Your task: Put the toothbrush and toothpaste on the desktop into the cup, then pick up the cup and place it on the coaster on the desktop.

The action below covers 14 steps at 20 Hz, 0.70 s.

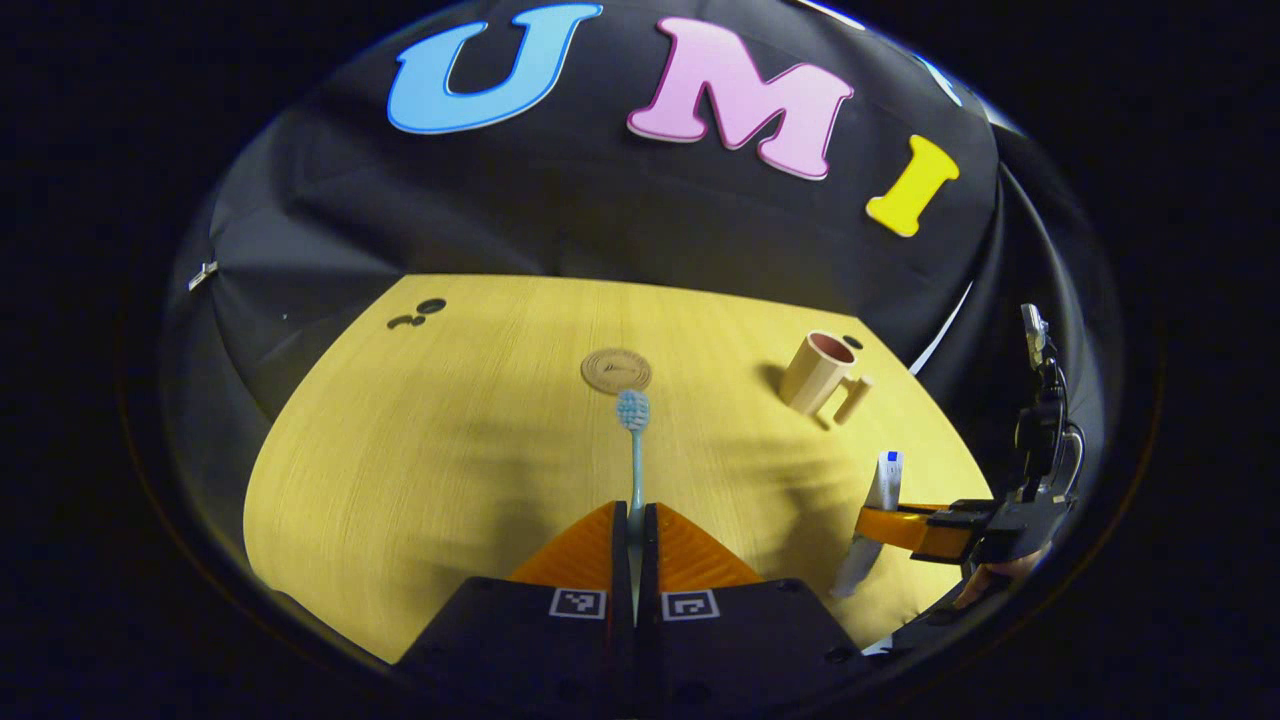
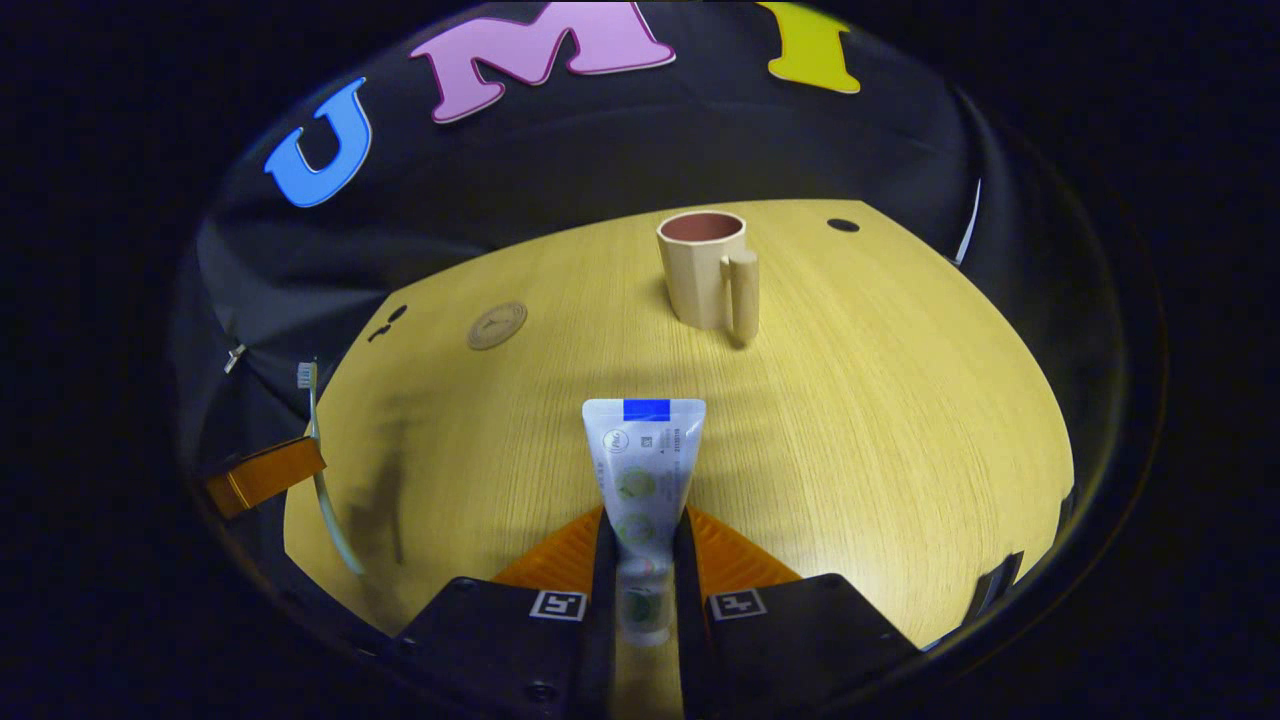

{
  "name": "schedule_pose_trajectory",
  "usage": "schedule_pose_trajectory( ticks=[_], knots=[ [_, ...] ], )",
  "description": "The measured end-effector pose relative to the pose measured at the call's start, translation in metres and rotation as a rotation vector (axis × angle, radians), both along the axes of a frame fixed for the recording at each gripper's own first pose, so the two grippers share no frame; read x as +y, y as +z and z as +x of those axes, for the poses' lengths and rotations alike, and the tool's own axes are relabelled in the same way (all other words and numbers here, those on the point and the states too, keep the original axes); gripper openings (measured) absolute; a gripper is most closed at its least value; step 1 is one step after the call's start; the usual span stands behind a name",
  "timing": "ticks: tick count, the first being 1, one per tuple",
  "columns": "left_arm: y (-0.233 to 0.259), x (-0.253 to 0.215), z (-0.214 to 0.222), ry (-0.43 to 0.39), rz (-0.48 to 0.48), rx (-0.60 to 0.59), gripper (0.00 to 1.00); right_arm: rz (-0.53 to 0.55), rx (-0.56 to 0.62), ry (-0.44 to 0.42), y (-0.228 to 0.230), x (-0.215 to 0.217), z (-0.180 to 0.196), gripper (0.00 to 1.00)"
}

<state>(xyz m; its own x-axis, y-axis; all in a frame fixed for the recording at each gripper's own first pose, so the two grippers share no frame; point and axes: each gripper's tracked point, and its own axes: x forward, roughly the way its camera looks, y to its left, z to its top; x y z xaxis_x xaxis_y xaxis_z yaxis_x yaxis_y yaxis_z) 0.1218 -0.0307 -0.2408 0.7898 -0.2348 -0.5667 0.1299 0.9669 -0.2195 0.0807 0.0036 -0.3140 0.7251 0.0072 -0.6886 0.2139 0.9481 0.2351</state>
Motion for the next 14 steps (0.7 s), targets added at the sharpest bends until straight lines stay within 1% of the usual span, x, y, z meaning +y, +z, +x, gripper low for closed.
schedule_pose_trajectory(
  ticks=[5,9,14],
  knots=[
    [0.033,-0.015,-0.006,-0.007,-0.021,-0.102,0.06,-0.054,-0.143,-0.001,0.026,-0.008,0.004,0.29],
    [0.043,-0.023,-0.009,-0.011,-0.027,-0.142,0.06,-0.105,-0.211,-0.005,0.045,-0.016,0.001,0.3],
    [0.075,-0.032,-0.011,-0.004,-0.042,-0.211,0.06,-0.137,-0.341,0.0,0.11,-0.024,0.007,0.29]
  ],
)
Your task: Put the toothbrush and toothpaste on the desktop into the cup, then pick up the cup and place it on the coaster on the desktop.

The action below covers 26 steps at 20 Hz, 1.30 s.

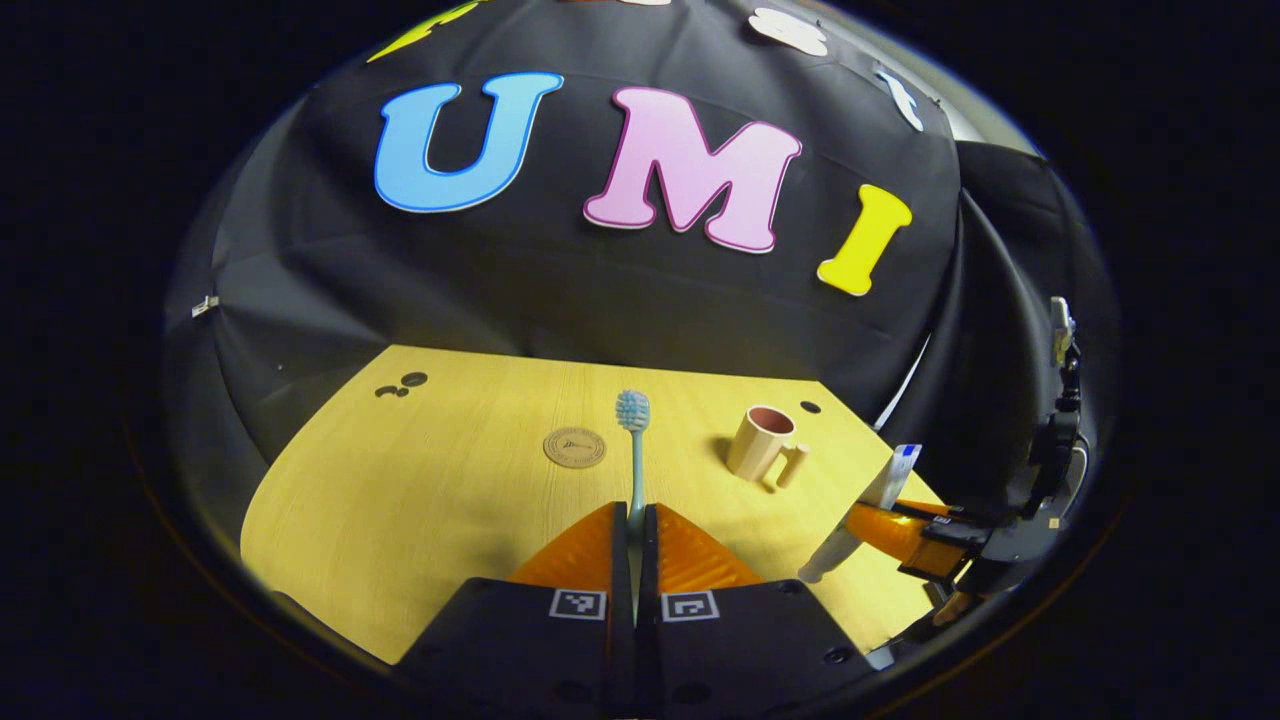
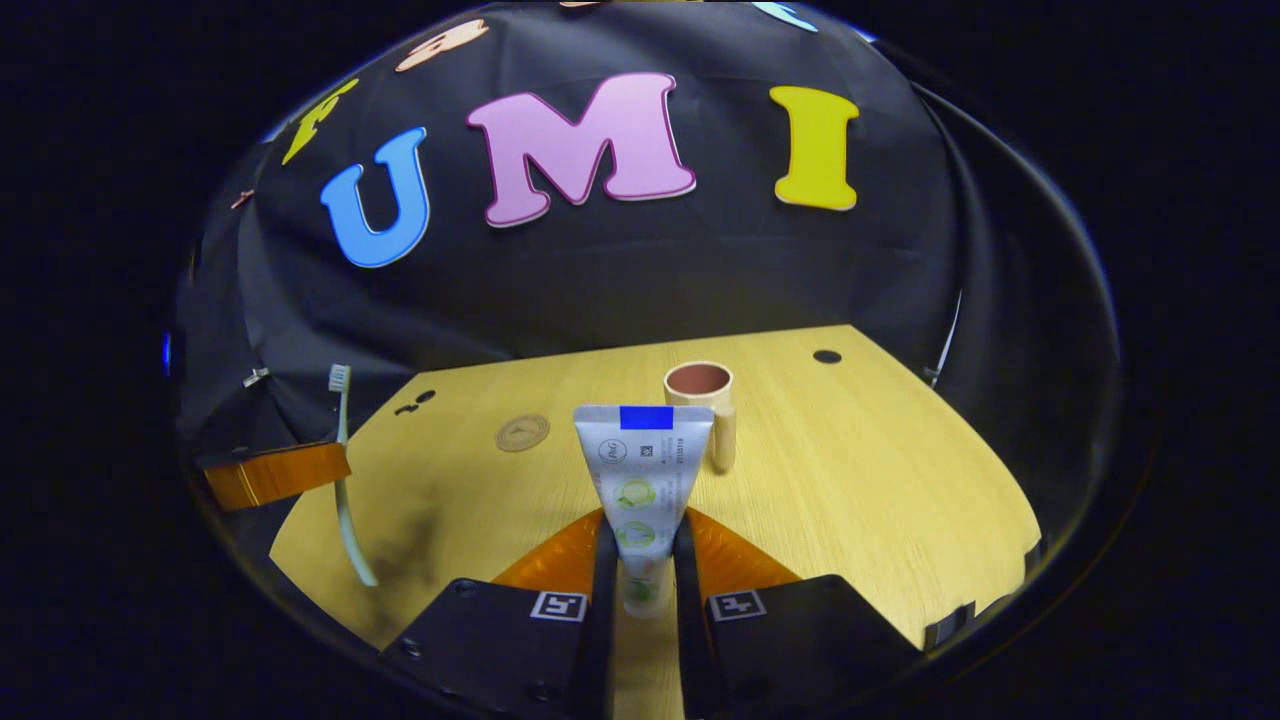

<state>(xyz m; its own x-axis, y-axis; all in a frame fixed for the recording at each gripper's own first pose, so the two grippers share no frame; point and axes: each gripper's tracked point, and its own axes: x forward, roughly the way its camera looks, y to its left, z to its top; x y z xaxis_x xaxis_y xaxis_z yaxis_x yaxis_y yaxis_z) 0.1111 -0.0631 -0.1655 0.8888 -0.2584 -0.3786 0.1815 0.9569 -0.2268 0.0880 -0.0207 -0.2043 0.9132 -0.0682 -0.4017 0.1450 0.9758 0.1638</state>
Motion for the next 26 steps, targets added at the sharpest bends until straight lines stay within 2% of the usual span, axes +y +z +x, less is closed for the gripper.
schedule_pose_trajectory(
  ticks=[6,13,18,26],
  knots=[
    [0.05,-0.013,0.003,0.019,-0.037,-0.097,0.06,-0.042,-0.16,0.019,0.084,-0.023,0.016,0.29],
    [0.072,-0.032,-0.003,0.011,-0.043,-0.142,0.06,-0.002,-0.235,-0.01,0.116,-0.074,0.07,0.29],
    [0.064,-0.045,-0.005,0.019,-0.042,-0.129,0.06,0.032,-0.248,0.004,0.109,-0.093,0.129,0.29],
    [0.056,-0.062,0.013,0.064,-0.059,-0.113,0.06,0.036,-0.191,0.038,0.046,-0.106,0.203,0.29]
  ],
)
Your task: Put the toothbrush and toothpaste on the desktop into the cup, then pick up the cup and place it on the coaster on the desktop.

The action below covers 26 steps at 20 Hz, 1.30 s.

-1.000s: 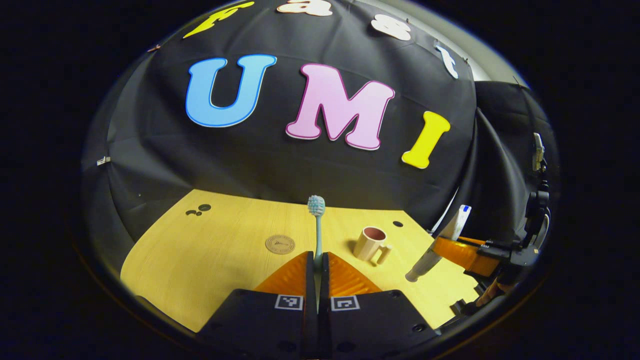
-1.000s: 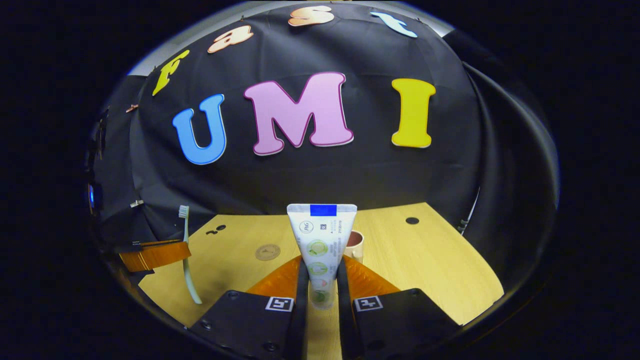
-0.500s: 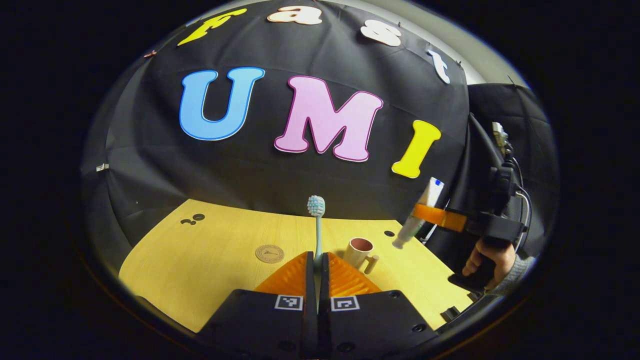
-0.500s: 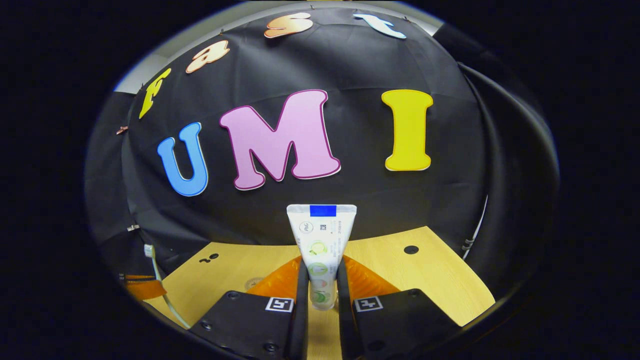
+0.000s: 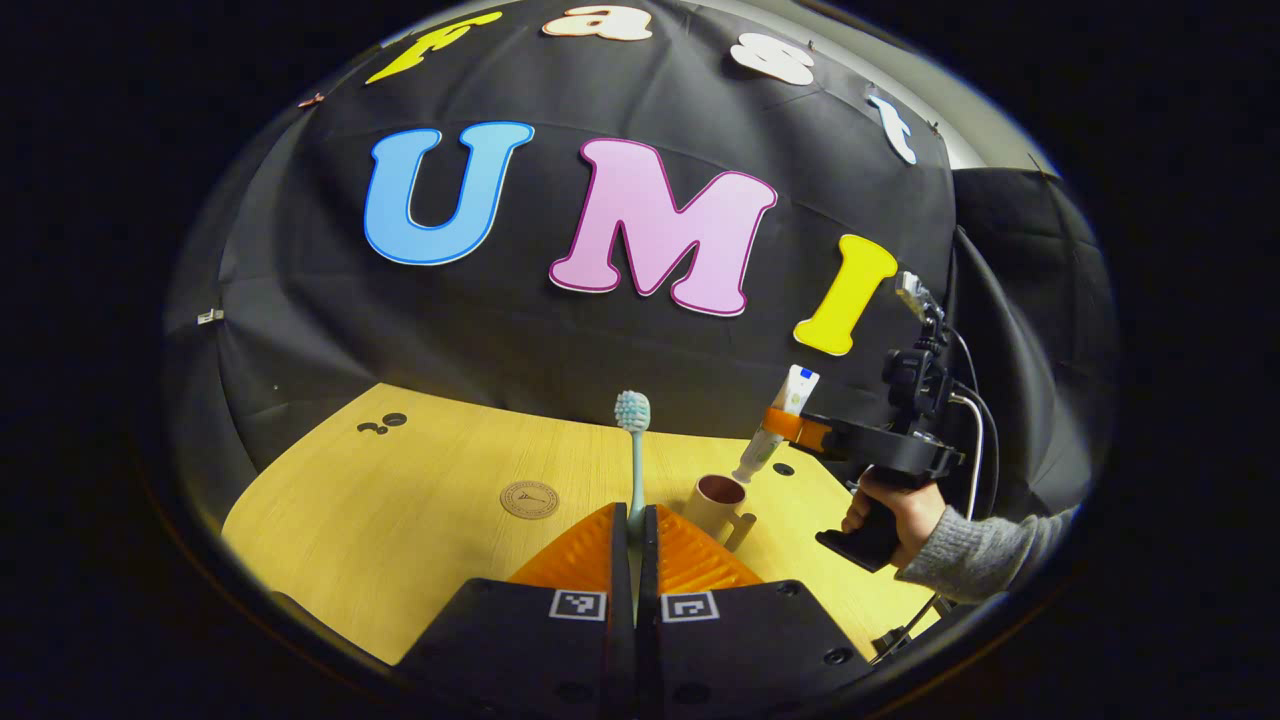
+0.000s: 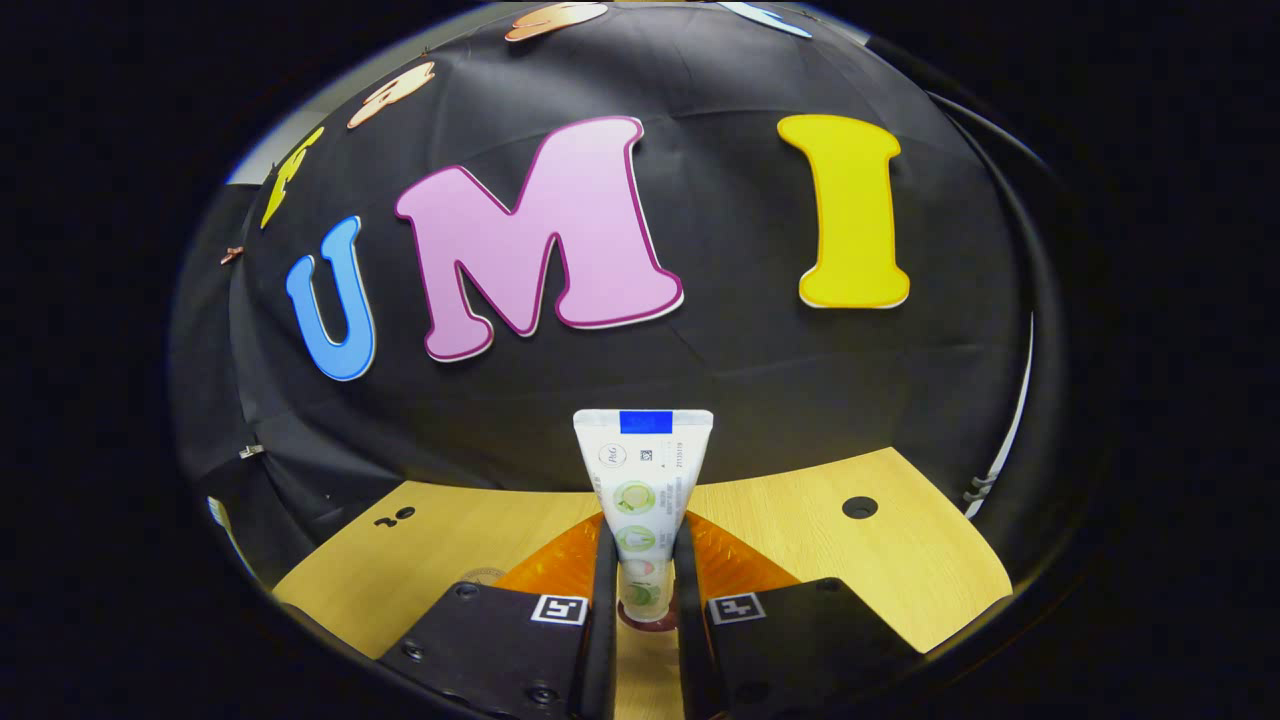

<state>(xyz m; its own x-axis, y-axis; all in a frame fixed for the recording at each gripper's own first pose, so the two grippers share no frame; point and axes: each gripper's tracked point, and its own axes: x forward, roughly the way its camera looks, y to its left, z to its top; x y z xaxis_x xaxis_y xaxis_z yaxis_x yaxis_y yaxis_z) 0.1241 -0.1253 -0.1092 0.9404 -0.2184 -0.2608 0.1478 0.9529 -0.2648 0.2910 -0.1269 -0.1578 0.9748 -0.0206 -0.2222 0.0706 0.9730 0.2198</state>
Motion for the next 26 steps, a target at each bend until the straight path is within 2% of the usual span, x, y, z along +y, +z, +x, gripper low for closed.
schedule_pose_trajectory(
  ticks=[6,10,14,19,20,21,23,25,26],
  knots=[
    [0.001,-0.019,0.037,0.018,-0.041,-0.006,0.06,0.012,0.09,0.03,-0.055,-0.008,0.024,0.29],
    [0.019,-0.044,0.078,-0.004,-0.069,-0.061,0.06,0.02,0.121,0.052,-0.077,-0.007,0.029,0.29],
    [0.029,-0.08,0.135,-0.03,-0.158,-0.106,0.06,0.06,0.15,0.056,-0.099,-0.008,0.031,0.29],
    [0.02,-0.107,0.195,-0.017,-0.271,-0.13,0.06,0.077,0.153,0.048,-0.116,-0.01,0.033,0.29],
    [0.017,-0.11,0.203,-0.012,-0.281,-0.133,0.06,0.08,0.158,0.047,-0.118,-0.01,0.03,0.24],
    [0.015,-0.113,0.209,-0.009,-0.29,-0.137,0.06,0.078,0.152,0.05,-0.117,-0.009,0.031,0.29],
    [0.011,-0.119,0.224,-0.003,-0.298,-0.147,0.06,0.099,0.145,0.062,-0.115,-0.007,0.029,0.28],
    [0.006,-0.127,0.235,-0.001,-0.302,-0.148,0.06,0.127,0.145,0.059,-0.113,-0.006,0.024,0.46],
    [0.001,-0.131,0.24,-0.001,-0.299,-0.146,0.06,0.131,0.149,0.051,-0.112,-0.01,0.02,0.51]
  ],
)
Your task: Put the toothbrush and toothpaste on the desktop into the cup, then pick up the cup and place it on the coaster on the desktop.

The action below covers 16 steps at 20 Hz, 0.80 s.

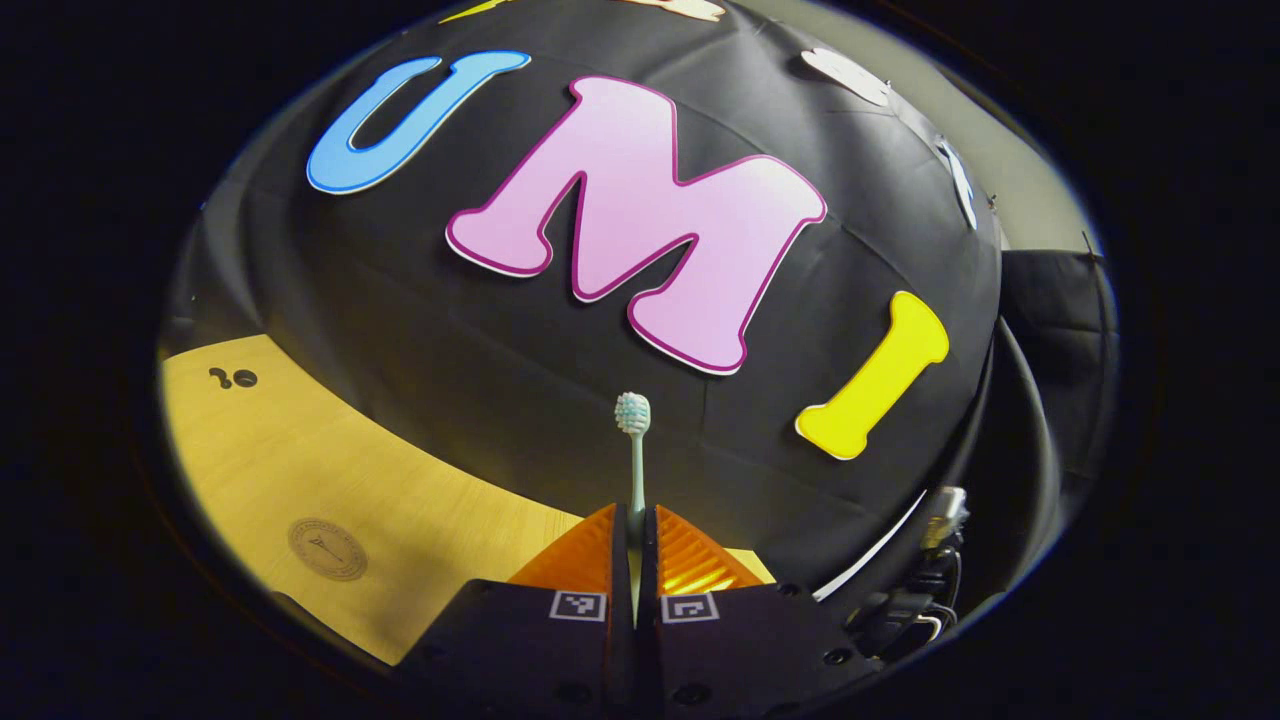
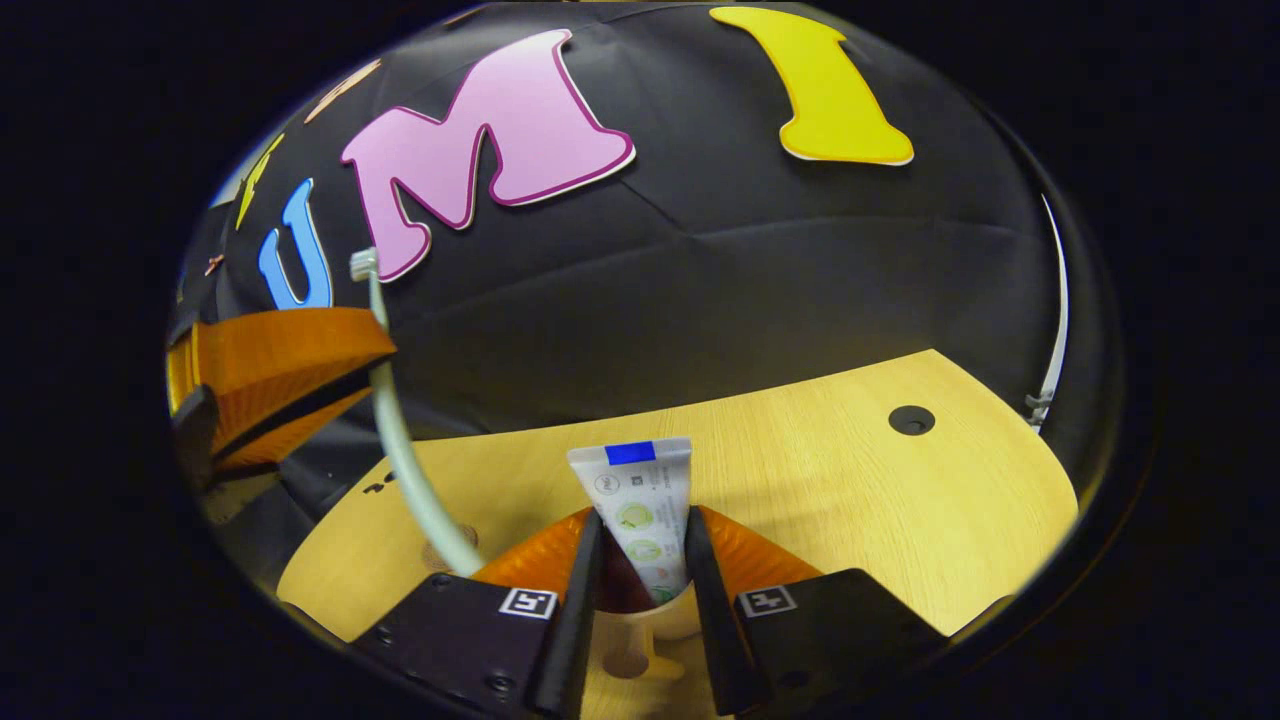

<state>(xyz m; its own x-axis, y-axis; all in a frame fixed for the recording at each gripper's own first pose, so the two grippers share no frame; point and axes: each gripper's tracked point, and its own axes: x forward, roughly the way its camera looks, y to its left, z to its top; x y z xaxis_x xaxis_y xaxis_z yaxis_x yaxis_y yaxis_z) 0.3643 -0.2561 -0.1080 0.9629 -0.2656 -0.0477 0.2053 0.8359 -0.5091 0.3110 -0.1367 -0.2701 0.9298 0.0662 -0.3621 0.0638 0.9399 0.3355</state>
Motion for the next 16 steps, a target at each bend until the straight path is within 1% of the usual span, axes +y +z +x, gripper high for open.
schedule_pose_trajectory(
  ticks=[1,2,3,5,9,12,14,16],
  knots=[
    [-0.004,-0.003,0.003,-0.001,0.002,0.003,0.06,0.007,0.002,-0.008,0.003,-0.004,-0.004,0.63],
    [-0.008,-0.006,0.006,-0.001,0.003,0.007,0.06,0.015,0.006,-0.016,0.002,-0.006,-0.01,0.53],
    [-0.012,-0.008,0.009,-0.001,0.001,0.012,0.06,0.026,0.004,-0.026,0.004,-0.01,-0.016,0.59],
    [-0.018,-0.013,0.013,0.0,0.0,0.018,0.06,0.038,-0.013,-0.051,0.011,-0.018,-0.025,0.63],
    [-0.038,-0.023,0.024,-0.003,0.016,0.04,0.06,0.068,-0.033,-0.096,0.024,-0.038,-0.04,0.63],
    [-0.051,-0.027,0.029,0.003,0.029,0.053,0.06,0.066,-0.04,-0.127,0.03,-0.052,-0.051,0.64],
    [-0.059,-0.027,0.031,0.021,0.06,0.057,0.06,0.059,-0.035,-0.132,0.029,-0.056,-0.056,0.63],
    [-0.068,-0.029,0.033,0.022,0.096,0.061,0.06,0.055,-0.029,-0.132,0.026,-0.058,-0.059,0.63]
  ],
)
